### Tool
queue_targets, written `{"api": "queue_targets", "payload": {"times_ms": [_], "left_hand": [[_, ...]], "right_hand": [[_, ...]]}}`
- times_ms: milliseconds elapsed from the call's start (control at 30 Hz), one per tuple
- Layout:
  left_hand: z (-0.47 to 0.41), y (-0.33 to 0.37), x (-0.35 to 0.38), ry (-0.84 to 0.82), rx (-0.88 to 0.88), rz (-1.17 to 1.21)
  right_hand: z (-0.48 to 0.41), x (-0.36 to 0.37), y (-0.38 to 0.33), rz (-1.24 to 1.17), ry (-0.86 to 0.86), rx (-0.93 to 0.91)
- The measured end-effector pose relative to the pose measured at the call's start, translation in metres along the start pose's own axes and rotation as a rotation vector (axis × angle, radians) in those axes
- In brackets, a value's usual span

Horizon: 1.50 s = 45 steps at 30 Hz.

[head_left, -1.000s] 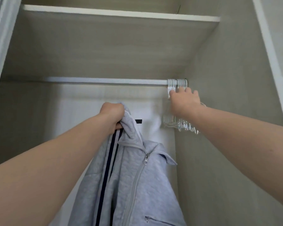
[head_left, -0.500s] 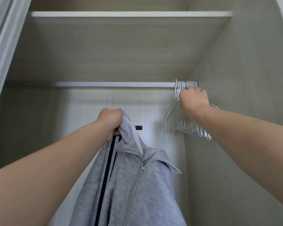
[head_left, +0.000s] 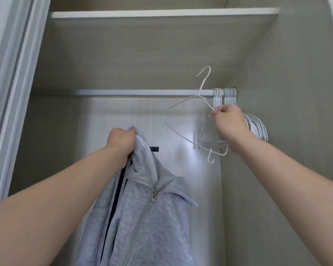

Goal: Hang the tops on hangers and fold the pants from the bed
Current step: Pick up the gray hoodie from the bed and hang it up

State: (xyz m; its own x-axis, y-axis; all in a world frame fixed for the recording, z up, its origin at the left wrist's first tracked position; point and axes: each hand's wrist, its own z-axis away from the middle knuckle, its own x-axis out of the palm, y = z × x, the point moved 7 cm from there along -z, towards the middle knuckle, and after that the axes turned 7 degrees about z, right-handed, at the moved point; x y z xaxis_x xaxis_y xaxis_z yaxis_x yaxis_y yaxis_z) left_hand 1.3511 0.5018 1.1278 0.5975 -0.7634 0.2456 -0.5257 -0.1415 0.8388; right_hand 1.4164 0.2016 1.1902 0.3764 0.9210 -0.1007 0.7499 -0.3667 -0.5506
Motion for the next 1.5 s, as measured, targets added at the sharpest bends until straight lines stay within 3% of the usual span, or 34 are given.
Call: {"api": "queue_targets", "payload": {"times_ms": [67,200,333,433,600,867,1200,1367,1500], "left_hand": [[0.006,-0.002,-0.010,0.004,0.002,0.003],[0.024,-0.008,-0.026,-0.011,-0.014,0.036],[0.046,-0.014,-0.031,-0.015,-0.024,0.032],[0.067,-0.015,-0.029,-0.021,-0.044,0.038],[0.109,0.001,-0.020,-0.052,-0.057,0.052],[0.207,0.032,0.003,0.014,-0.114,-0.001],[0.371,0.007,0.023,0.007,-0.287,-0.052],[0.447,-0.014,0.023,-0.115,-0.401,-0.125],[0.500,-0.035,0.024,-0.166,-0.393,-0.205]], "right_hand": [[0.032,-0.004,0.013,-0.244,-0.023,0.069],[0.093,-0.015,0.031,-0.455,0.022,0.111],[0.117,-0.004,0.028,-0.668,-0.169,0.286],[0.120,-0.015,0.012,-0.786,-0.285,0.316],[0.146,-0.058,-0.008,-0.698,-0.367,0.182],[0.199,-0.186,-0.019,-0.616,-0.379,0.099],[0.307,-0.329,0.013,-0.460,-0.455,0.170],[0.361,-0.374,0.036,-0.383,-0.526,0.238],[0.411,-0.403,0.054,-0.353,-0.585,0.290]]}}
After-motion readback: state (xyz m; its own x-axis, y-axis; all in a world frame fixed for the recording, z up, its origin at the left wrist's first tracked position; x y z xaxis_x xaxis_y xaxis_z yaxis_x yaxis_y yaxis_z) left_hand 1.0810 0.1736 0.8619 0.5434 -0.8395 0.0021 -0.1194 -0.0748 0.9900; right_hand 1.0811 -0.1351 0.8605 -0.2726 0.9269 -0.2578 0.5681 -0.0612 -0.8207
